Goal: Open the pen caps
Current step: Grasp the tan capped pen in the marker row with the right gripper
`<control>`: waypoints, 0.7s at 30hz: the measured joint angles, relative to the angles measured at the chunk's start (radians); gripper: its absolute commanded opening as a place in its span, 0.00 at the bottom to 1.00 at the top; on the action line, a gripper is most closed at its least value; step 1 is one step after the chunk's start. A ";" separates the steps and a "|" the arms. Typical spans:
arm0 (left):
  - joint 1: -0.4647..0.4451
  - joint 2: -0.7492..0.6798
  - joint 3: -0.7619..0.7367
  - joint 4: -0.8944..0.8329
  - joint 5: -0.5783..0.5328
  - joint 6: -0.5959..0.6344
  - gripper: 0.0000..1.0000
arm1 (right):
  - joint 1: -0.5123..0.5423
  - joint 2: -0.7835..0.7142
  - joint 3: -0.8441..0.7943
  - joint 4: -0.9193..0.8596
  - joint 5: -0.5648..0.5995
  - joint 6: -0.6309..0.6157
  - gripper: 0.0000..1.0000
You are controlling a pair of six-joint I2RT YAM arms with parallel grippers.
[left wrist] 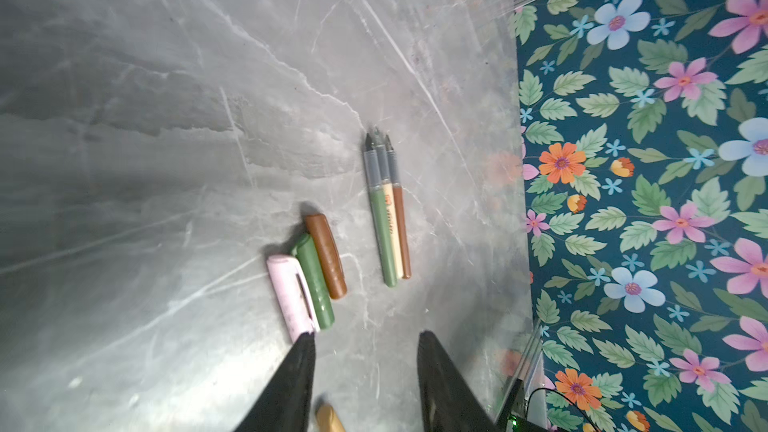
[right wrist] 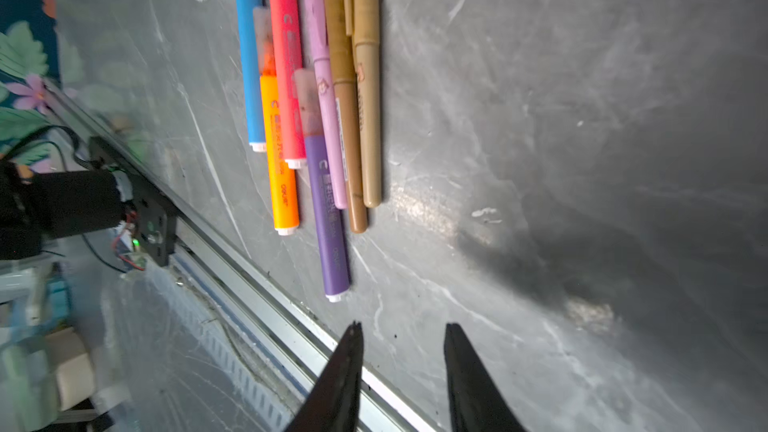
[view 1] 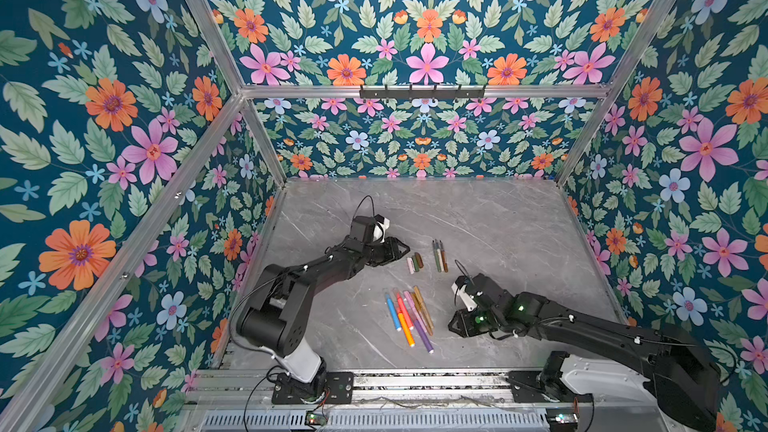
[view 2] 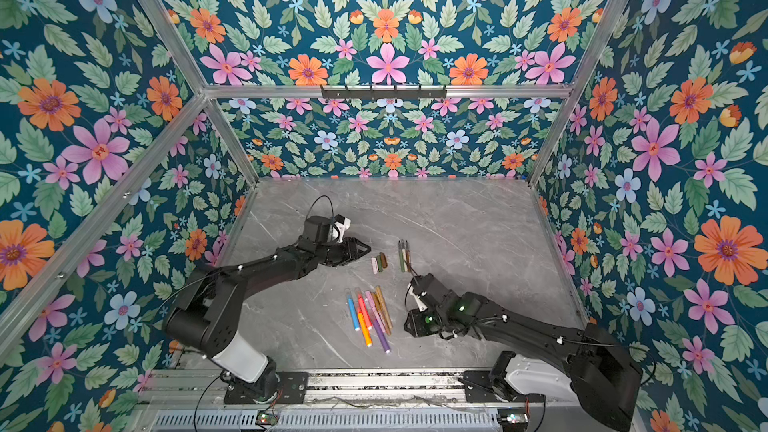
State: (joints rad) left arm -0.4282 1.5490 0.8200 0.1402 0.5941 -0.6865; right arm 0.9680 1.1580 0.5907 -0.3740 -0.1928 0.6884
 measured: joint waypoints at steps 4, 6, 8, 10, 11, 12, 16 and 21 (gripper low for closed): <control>0.000 -0.261 -0.050 -0.113 -0.066 0.048 0.42 | 0.151 0.098 0.061 -0.007 0.111 0.069 0.34; 0.000 -0.421 -0.066 -0.208 -0.118 0.089 0.40 | 0.204 0.171 0.112 -0.018 0.158 0.086 0.33; 0.000 -0.557 -0.071 -0.295 -0.158 0.121 0.40 | 0.231 0.231 0.153 -0.019 0.184 0.093 0.32; 0.000 -0.680 -0.070 -0.394 -0.208 0.155 0.40 | 0.239 0.277 0.183 -0.024 0.204 0.098 0.32; 0.001 -0.729 -0.066 -0.444 -0.224 0.173 0.40 | 0.240 0.293 0.194 -0.027 0.214 0.101 0.32; 0.001 -0.770 -0.061 -0.488 -0.242 0.190 0.40 | 0.242 0.306 0.204 -0.031 0.227 0.105 0.32; 0.000 -0.862 -0.059 -0.605 -0.278 0.223 0.40 | 0.241 0.331 0.250 -0.069 0.274 0.119 0.30; 0.000 -0.875 -0.010 -0.698 -0.301 0.262 0.42 | 0.189 0.368 0.307 -0.107 0.299 0.118 0.28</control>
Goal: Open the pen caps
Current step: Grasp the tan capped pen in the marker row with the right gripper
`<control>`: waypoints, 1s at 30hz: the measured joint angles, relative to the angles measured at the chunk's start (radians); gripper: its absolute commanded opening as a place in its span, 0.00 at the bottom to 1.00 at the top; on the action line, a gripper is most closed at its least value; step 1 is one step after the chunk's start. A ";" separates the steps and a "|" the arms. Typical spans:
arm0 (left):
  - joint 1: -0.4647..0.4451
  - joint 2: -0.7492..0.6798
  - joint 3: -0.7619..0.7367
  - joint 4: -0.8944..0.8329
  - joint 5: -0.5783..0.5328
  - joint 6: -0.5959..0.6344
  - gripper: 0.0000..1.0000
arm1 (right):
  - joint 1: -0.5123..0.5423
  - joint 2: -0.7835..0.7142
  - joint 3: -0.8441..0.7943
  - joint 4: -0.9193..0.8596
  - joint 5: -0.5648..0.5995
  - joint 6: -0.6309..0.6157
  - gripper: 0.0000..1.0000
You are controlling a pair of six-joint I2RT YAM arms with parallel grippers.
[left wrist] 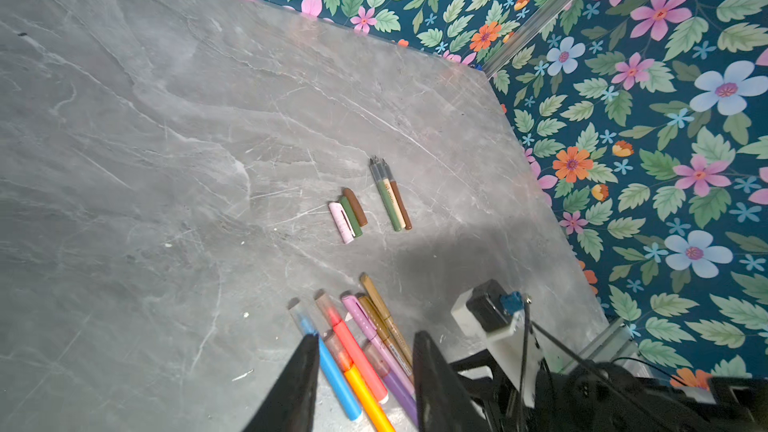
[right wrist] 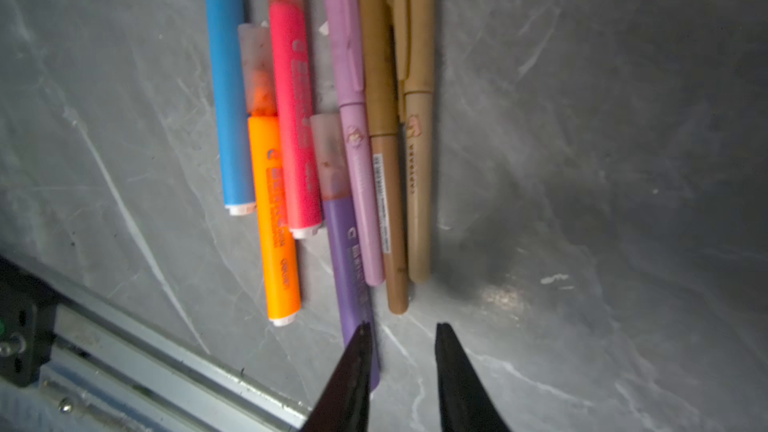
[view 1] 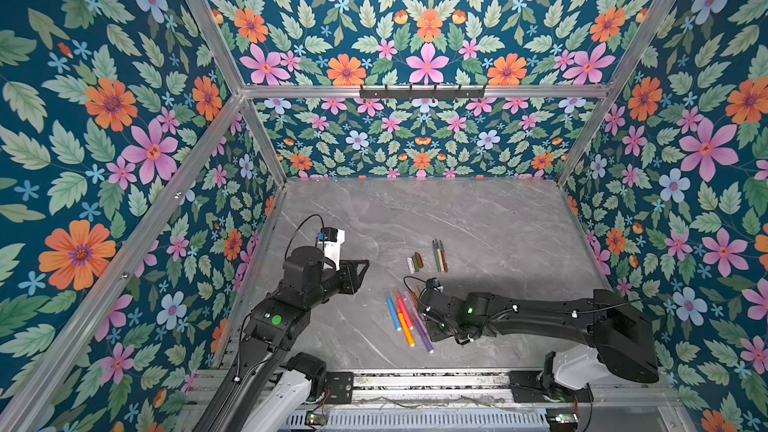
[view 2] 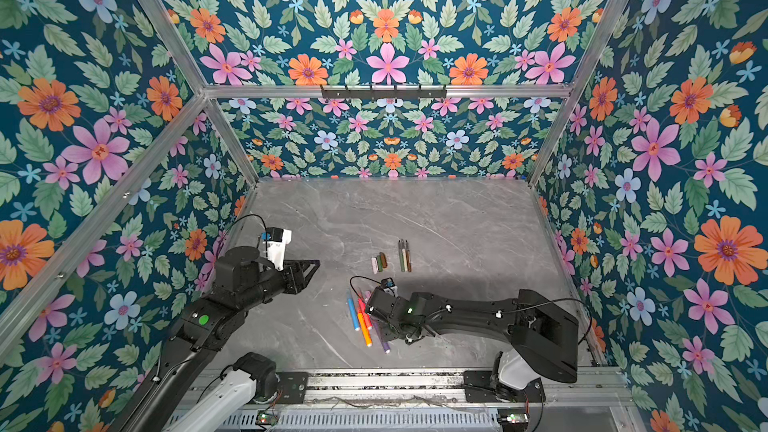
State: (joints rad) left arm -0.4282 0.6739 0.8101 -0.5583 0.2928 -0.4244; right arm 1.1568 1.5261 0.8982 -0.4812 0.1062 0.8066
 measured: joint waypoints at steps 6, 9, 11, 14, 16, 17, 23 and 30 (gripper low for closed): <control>0.001 -0.011 -0.039 0.000 0.021 0.030 0.44 | -0.062 0.061 0.041 -0.019 -0.026 -0.042 0.28; 0.002 -0.004 -0.040 0.002 0.032 0.034 0.44 | -0.063 0.107 0.087 -0.025 -0.049 -0.071 0.27; 0.003 -0.005 -0.042 0.003 0.043 0.035 0.44 | -0.065 0.151 0.117 -0.026 -0.051 -0.082 0.26; 0.005 0.000 -0.043 0.004 0.050 0.035 0.44 | -0.071 0.204 0.140 -0.043 -0.050 -0.085 0.22; 0.005 0.003 -0.043 0.004 0.054 0.035 0.44 | -0.072 0.216 0.151 -0.046 -0.043 -0.084 0.22; 0.005 0.006 -0.044 0.004 0.056 0.037 0.44 | -0.073 0.219 0.153 -0.047 -0.043 -0.084 0.22; 0.008 0.008 -0.048 0.005 0.071 0.037 0.44 | -0.072 0.219 0.154 -0.046 -0.040 -0.077 0.21; 0.008 0.007 -0.051 0.005 0.075 0.037 0.44 | -0.072 0.206 0.131 -0.051 -0.024 -0.077 0.21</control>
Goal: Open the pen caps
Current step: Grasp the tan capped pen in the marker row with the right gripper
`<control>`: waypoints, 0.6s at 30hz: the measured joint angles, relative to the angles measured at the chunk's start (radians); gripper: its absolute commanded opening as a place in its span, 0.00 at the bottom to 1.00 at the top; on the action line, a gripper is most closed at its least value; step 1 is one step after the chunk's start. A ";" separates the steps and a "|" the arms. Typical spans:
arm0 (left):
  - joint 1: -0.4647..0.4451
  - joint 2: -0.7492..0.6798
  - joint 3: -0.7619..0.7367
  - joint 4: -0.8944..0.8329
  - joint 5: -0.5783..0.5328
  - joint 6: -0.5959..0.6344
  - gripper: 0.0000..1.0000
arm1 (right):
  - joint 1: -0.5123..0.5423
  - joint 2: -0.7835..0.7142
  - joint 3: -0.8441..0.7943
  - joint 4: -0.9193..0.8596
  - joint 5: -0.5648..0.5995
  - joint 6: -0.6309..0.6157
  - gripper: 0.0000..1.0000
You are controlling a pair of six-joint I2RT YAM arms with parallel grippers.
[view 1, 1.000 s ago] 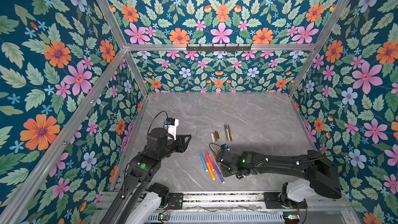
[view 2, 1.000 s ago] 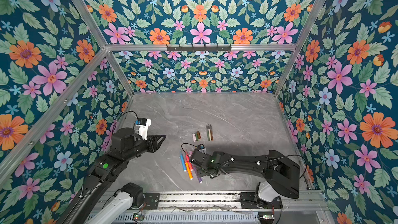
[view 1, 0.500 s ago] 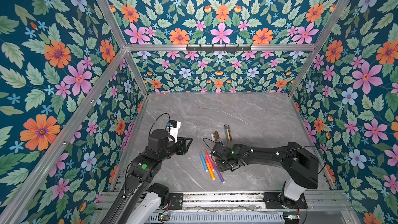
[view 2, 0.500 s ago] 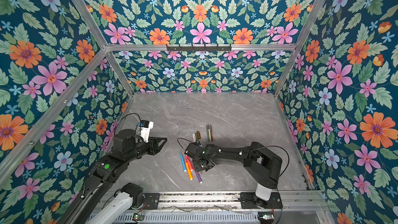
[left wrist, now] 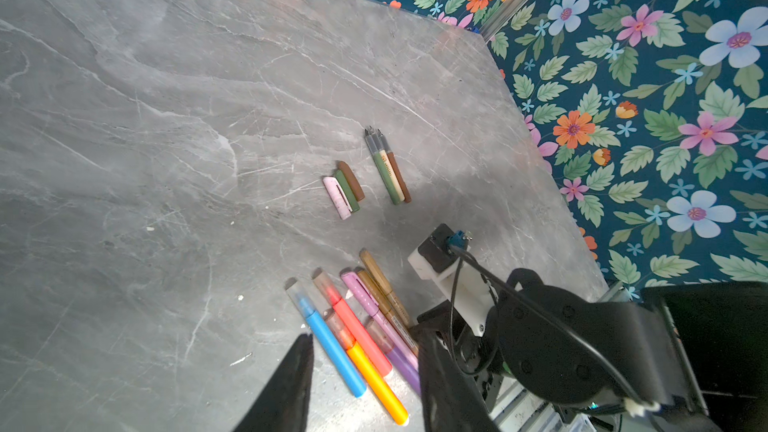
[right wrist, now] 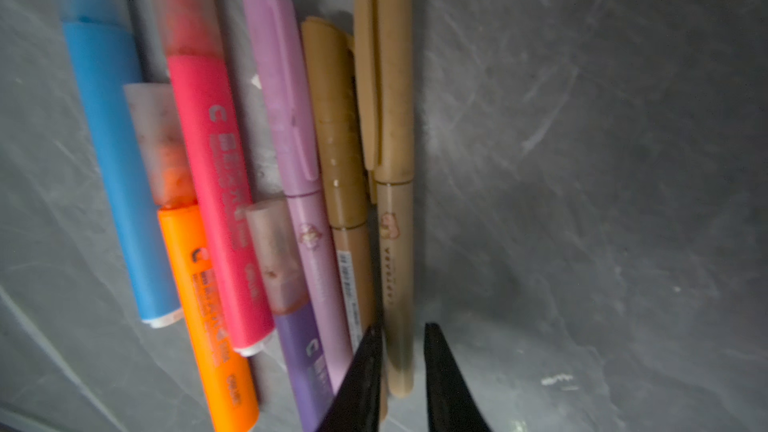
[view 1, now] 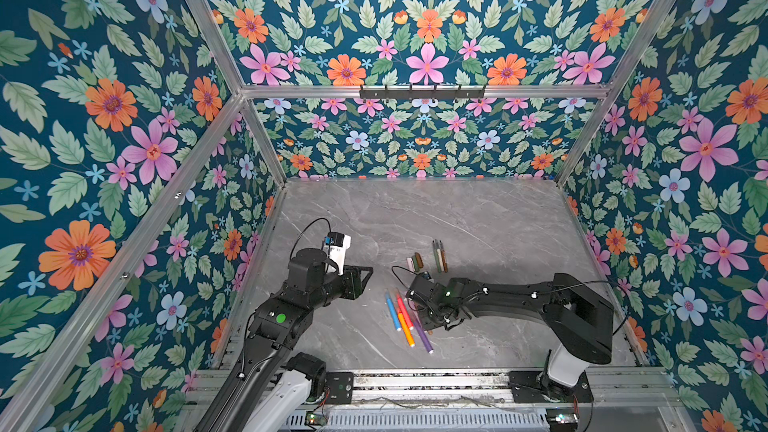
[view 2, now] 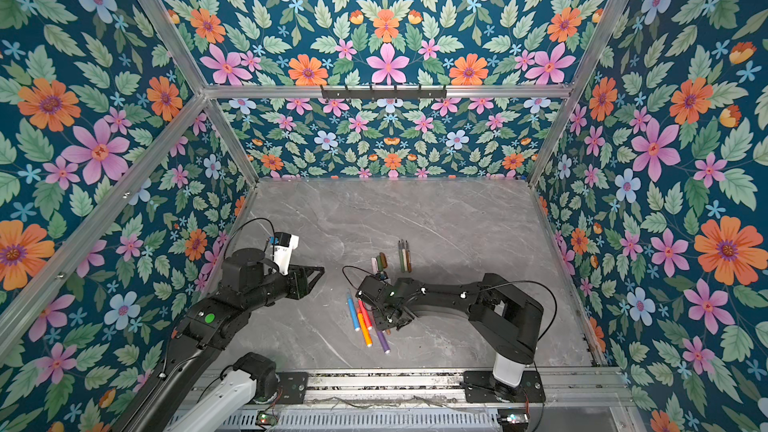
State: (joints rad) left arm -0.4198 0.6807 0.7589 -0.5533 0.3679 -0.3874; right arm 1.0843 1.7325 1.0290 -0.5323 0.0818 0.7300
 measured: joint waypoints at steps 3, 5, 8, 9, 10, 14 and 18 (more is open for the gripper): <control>0.000 0.000 -0.002 0.002 0.000 0.000 0.44 | -0.001 -0.008 -0.013 -0.021 0.007 0.003 0.21; 0.000 0.002 -0.003 0.002 0.000 0.000 0.44 | -0.001 -0.008 -0.016 -0.019 0.012 0.003 0.21; 0.000 0.002 -0.004 0.002 0.000 0.000 0.44 | -0.001 -0.008 -0.026 -0.021 0.018 0.005 0.21; 0.000 0.002 -0.005 0.003 0.000 0.000 0.44 | -0.001 -0.008 -0.028 -0.021 0.018 0.007 0.21; 0.000 0.002 -0.005 0.002 0.000 -0.001 0.44 | -0.002 -0.008 -0.029 -0.020 0.019 0.007 0.21; 0.000 0.003 -0.006 0.003 0.000 -0.001 0.45 | -0.007 -0.004 -0.037 -0.006 0.021 0.007 0.22; 0.000 0.017 -0.009 0.006 0.003 -0.004 0.46 | -0.020 -0.014 -0.068 0.038 0.016 0.005 0.08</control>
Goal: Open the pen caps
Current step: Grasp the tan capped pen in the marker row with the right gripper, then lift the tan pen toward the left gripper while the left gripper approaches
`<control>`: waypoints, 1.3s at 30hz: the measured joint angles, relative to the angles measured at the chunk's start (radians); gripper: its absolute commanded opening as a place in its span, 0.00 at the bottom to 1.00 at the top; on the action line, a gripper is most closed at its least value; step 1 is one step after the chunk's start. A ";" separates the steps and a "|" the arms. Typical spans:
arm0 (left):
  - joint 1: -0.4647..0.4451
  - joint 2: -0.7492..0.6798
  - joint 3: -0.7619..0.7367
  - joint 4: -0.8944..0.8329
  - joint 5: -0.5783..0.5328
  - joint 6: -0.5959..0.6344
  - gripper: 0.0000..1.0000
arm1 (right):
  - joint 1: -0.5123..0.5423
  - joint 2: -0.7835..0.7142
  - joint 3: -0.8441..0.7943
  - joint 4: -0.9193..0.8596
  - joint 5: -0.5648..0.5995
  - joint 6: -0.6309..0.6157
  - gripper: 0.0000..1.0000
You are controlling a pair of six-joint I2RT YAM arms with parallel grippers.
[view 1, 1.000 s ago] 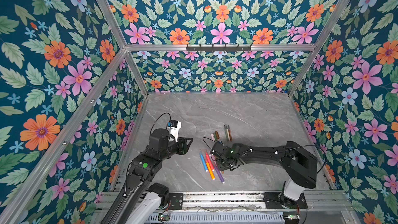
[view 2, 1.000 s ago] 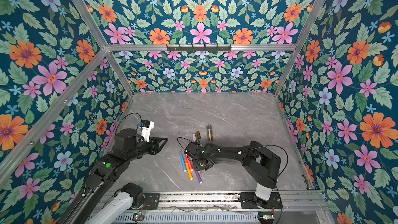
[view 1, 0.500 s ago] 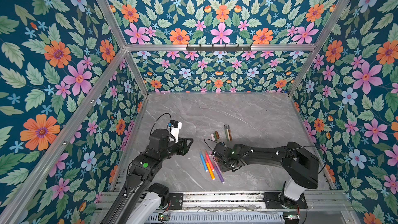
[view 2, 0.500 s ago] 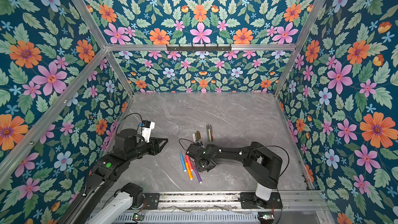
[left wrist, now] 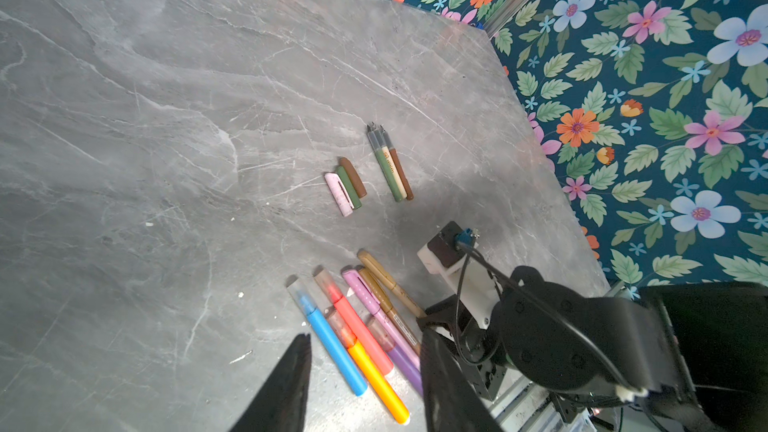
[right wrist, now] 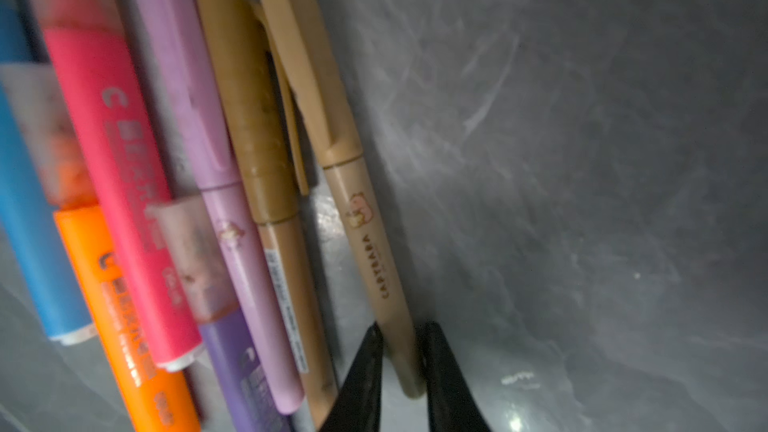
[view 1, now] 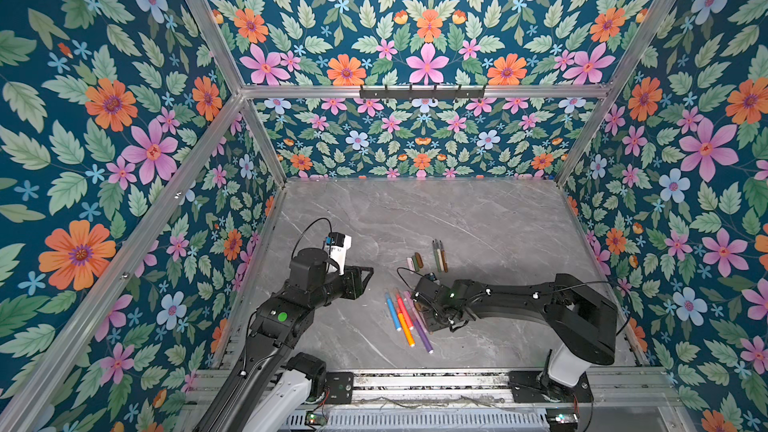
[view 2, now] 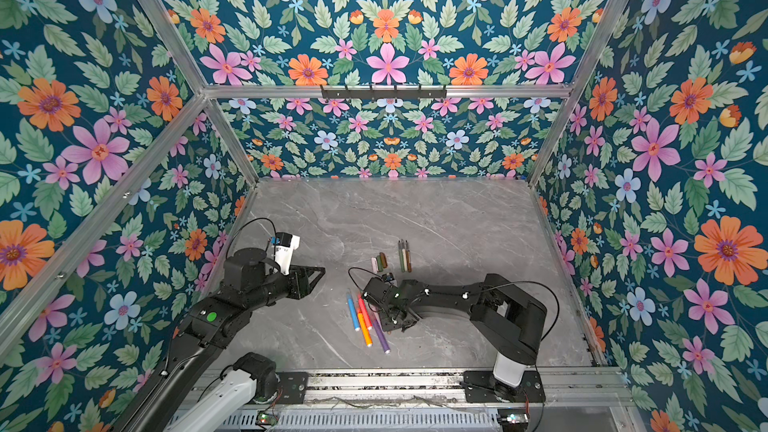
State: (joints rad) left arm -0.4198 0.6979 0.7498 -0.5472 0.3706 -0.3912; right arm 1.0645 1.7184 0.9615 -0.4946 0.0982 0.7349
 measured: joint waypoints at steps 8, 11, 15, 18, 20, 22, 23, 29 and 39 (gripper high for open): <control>-0.014 0.114 -0.172 0.222 0.151 -0.164 0.53 | -0.002 -0.208 -0.172 0.064 -0.043 -0.005 0.00; -0.085 0.162 -0.295 0.404 0.194 -0.315 0.58 | -0.002 -0.372 -0.285 0.095 -0.066 -0.002 0.00; -0.267 0.310 -0.295 0.642 0.167 -0.429 0.60 | -0.002 -0.612 -0.417 0.114 -0.098 0.026 0.00; -0.368 0.472 -0.254 0.804 0.150 -0.483 0.59 | -0.002 -0.747 -0.452 0.091 -0.098 0.050 0.00; -0.411 0.572 -0.228 0.893 0.134 -0.516 0.58 | -0.002 -0.816 -0.467 0.071 -0.098 0.069 0.00; -0.450 0.659 -0.198 0.964 0.127 -0.547 0.57 | -0.002 -0.878 -0.480 0.053 -0.099 0.079 0.00; -0.472 0.699 -0.179 0.996 0.124 -0.555 0.57 | -0.002 -0.910 -0.485 0.042 -0.100 0.090 0.00; -0.559 0.810 -0.087 1.101 0.106 -0.597 0.57 | -0.002 -1.000 -0.510 0.000 -0.106 0.126 0.00; -0.603 0.835 -0.071 1.130 0.069 -0.600 0.56 | -0.002 -1.011 -0.497 -0.026 -0.106 0.147 0.00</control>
State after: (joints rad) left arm -1.0229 1.5330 0.6792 0.5823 0.4400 -0.9913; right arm 1.0630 0.7074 0.4641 -0.5201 -0.0078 0.8818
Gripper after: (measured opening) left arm 0.560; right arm 0.077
